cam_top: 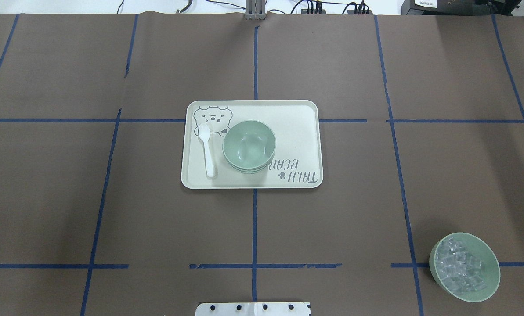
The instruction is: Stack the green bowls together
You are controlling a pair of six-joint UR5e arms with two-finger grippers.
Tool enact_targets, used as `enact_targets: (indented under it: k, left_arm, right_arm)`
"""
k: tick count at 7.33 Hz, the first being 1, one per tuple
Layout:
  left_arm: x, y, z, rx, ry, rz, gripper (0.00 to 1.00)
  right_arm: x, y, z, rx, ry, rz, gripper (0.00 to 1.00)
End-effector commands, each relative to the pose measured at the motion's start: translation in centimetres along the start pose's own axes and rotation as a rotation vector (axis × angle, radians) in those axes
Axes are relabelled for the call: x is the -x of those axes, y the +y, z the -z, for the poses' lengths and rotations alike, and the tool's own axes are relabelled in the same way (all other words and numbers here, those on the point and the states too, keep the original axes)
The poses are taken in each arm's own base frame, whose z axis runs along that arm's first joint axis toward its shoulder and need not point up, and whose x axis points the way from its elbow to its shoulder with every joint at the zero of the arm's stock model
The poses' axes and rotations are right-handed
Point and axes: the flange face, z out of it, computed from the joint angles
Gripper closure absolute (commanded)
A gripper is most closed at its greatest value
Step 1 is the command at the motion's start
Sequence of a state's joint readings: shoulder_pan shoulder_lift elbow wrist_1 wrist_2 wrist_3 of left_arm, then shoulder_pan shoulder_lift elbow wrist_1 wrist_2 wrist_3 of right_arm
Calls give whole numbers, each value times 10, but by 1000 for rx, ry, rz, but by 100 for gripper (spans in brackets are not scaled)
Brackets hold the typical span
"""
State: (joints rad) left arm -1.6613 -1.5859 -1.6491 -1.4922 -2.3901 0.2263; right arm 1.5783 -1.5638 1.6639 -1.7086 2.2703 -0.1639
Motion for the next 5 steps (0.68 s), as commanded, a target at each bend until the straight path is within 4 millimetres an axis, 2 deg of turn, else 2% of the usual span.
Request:
enact_targets:
  k: [1,5]
  left_arm:
    - [-4,-1,5,-7,-10,-7,0]
    - [-5,-1,6,-10,-12,-12,0]
  right_arm:
    - [1,-1,1,-1,-1,1,0]
    - [5,-9,6,-21,-10,26,0]
